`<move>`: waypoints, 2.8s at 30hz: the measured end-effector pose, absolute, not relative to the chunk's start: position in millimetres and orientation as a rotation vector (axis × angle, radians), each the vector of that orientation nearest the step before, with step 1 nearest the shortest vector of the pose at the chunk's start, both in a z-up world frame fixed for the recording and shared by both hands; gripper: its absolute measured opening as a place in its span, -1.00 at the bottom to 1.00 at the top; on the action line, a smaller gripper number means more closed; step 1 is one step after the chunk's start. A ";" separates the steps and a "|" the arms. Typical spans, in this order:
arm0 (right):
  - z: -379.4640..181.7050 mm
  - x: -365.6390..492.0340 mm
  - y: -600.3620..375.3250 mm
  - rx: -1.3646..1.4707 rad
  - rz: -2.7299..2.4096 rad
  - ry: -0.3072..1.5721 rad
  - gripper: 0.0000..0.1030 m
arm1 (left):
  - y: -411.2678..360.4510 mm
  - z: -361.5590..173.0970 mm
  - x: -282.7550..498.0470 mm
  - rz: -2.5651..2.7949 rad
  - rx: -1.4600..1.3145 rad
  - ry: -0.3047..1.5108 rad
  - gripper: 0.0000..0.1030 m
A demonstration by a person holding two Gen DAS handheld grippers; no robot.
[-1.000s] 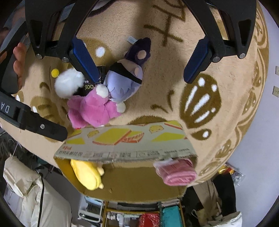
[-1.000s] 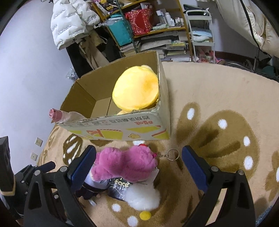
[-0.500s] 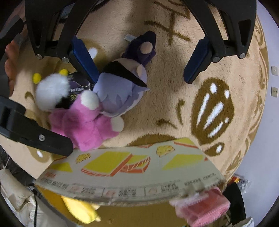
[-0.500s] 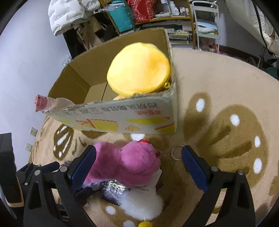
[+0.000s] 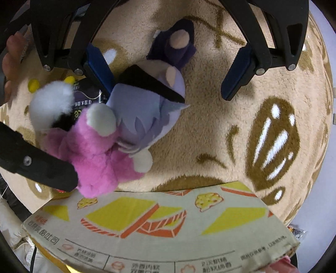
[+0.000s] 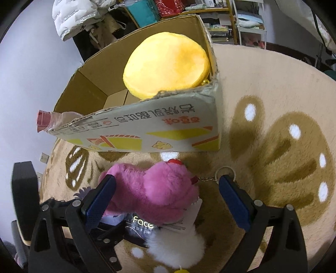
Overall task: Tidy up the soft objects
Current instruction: 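Grasp the white-haired plush doll with the left tool while the right grasps the pink bear, then lift the doll with the left tool while the right lifts the pink bear toward the box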
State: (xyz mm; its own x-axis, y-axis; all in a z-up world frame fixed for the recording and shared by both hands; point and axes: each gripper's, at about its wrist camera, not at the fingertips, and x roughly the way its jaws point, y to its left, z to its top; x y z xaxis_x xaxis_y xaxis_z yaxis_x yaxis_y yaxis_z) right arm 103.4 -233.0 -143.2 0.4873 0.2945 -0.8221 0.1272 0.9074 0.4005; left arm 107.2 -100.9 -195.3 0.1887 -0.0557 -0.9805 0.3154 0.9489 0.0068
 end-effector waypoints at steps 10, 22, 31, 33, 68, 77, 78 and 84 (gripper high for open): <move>-139.5 104.6 -227.8 0.444 0.154 1.053 0.64 | -99.6 -193.8 105.1 -0.323 0.195 1.348 0.40; -146.6 105.6 -219.4 0.466 0.198 1.080 0.54 | -92.3 -184.6 109.5 -0.339 0.157 1.349 0.15; -146.1 104.2 -223.6 0.500 0.205 1.067 0.36 | -96.6 -170.6 97.9 -0.341 0.144 1.345 0.09; -144.3 104.0 -224.5 0.502 0.202 1.058 0.28 | -95.8 -169.4 96.5 -0.341 0.139 1.345 0.09; -97.2 73.2 -239.3 0.401 0.118 0.888 -0.25 | -34.1 -74.7 73.2 -0.160 0.089 1.012 0.04; -63.8 46.3 -254.0 0.417 0.079 0.774 -0.25 | -37.0 -40.9 55.4 -0.121 0.071 0.845 0.05; -60.7 45.6 -253.7 0.417 0.079 0.766 -0.25 | -34.5 -37.7 55.0 -0.118 0.060 0.831 0.05; -36.3 32.7 -256.7 0.408 0.090 0.685 -0.25 | -26.8 -15.3 53.9 -0.125 0.037 0.714 0.05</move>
